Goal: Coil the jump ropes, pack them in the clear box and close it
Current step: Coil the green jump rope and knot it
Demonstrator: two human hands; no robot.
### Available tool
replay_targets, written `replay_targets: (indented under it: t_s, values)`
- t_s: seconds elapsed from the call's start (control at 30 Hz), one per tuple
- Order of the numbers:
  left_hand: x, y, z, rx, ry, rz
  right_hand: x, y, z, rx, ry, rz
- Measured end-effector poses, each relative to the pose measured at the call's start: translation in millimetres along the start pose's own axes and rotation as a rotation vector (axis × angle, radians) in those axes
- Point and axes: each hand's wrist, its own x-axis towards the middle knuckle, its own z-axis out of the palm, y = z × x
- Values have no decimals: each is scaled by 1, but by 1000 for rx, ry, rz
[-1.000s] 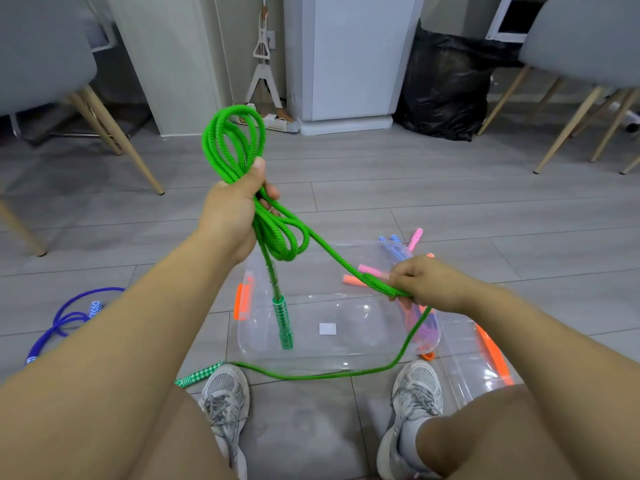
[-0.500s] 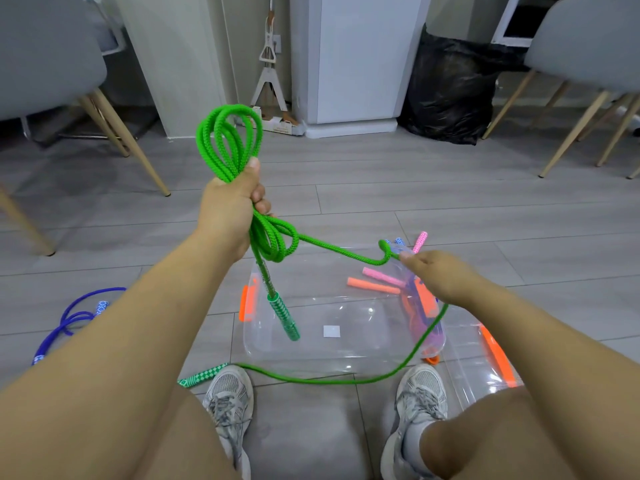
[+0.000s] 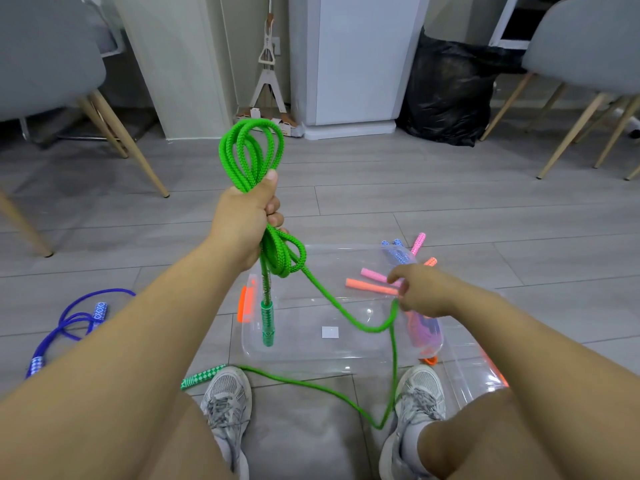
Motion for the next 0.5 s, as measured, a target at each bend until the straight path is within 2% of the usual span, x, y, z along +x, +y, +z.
replay_targets:
  t_s: [0.07, 0.13, 0.2, 0.23, 0.33, 0.4, 0.5]
  values:
    - [-2, 0, 5, -17, -20, -2, -4, -13, -1, 131, -45, -103]
    - [-2, 0, 10, -28, -28, -4, -9, -30, -3, 375, -71, -194]
    - [-1, -1, 12, -43, -32, 5, -17, -47, -4, 612, -168, -252]
    - [0, -1, 13, -55, -33, 12, -21, -53, -3, 655, -235, -279]
    - [0, -1, 15, -93, -24, 22, -30, -66, 11, 549, -370, -355]
    - [0, 0, 16, -119, -15, 27, -33, -72, 25, 500, -334, -383]
    - [-1, 0, 18, -163, -14, 33, -31, -84, 41, 555, -230, -400]
